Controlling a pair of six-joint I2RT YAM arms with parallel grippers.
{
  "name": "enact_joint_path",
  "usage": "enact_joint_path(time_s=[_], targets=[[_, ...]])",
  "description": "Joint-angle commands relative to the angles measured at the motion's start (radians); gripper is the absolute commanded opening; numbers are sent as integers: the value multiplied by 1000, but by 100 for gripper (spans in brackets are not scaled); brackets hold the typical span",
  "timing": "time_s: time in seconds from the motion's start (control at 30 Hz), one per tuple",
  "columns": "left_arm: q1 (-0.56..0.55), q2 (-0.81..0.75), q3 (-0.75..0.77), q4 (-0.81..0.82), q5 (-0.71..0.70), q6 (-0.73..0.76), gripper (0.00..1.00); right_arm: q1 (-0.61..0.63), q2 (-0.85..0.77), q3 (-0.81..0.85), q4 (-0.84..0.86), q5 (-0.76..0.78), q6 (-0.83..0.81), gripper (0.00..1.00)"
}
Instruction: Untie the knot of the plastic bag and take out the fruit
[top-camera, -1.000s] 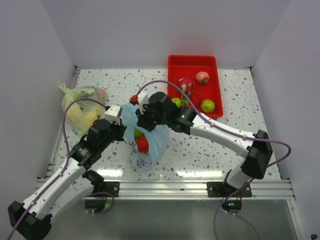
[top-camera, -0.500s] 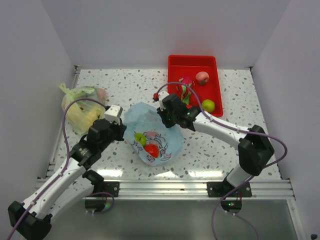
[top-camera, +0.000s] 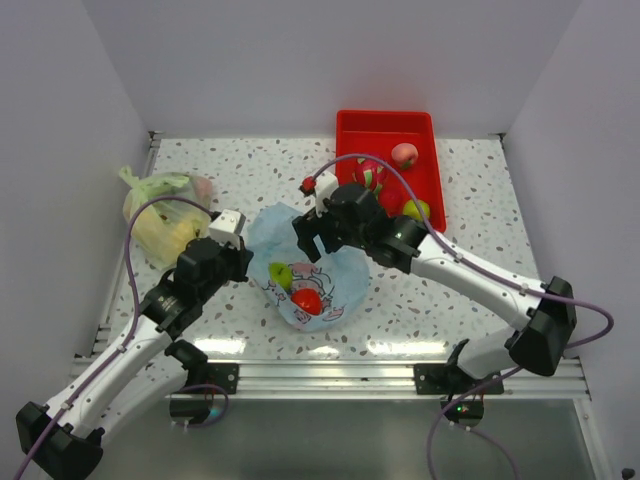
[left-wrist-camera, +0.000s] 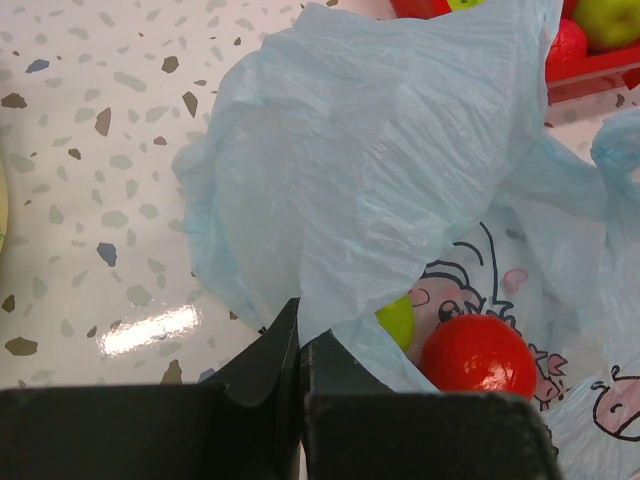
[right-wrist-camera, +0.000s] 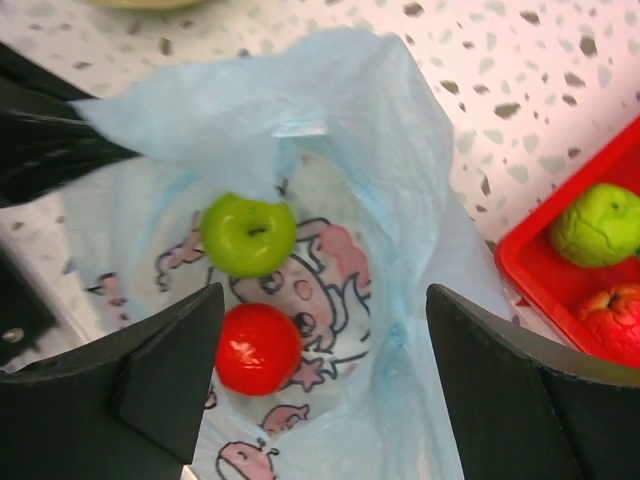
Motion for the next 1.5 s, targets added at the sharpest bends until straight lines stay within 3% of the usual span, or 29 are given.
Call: enact_joint_path(time_s=[0.0, 0.33, 0.7, 1.2, 1.37, 1.47], targets=[[7, 2, -3, 47, 4, 21, 0, 12, -63, 48, -34, -86, -6, 85], [7, 5, -2, 48, 6, 21, 0, 101, -22, -47, -50, -173, 70, 84], [7, 3, -2, 45, 3, 21, 0, 109, 96, -274, 177, -146, 238, 84], [8, 6, 0, 47, -1, 18, 0, 126, 265, -311, 299, -211, 261, 92], [8, 5, -2, 45, -4, 20, 0, 123, 233, -305, 279, -172, 249, 88], [8, 6, -2, 47, -2, 20, 0, 124, 180, -305, 253, -132, 230, 80]])
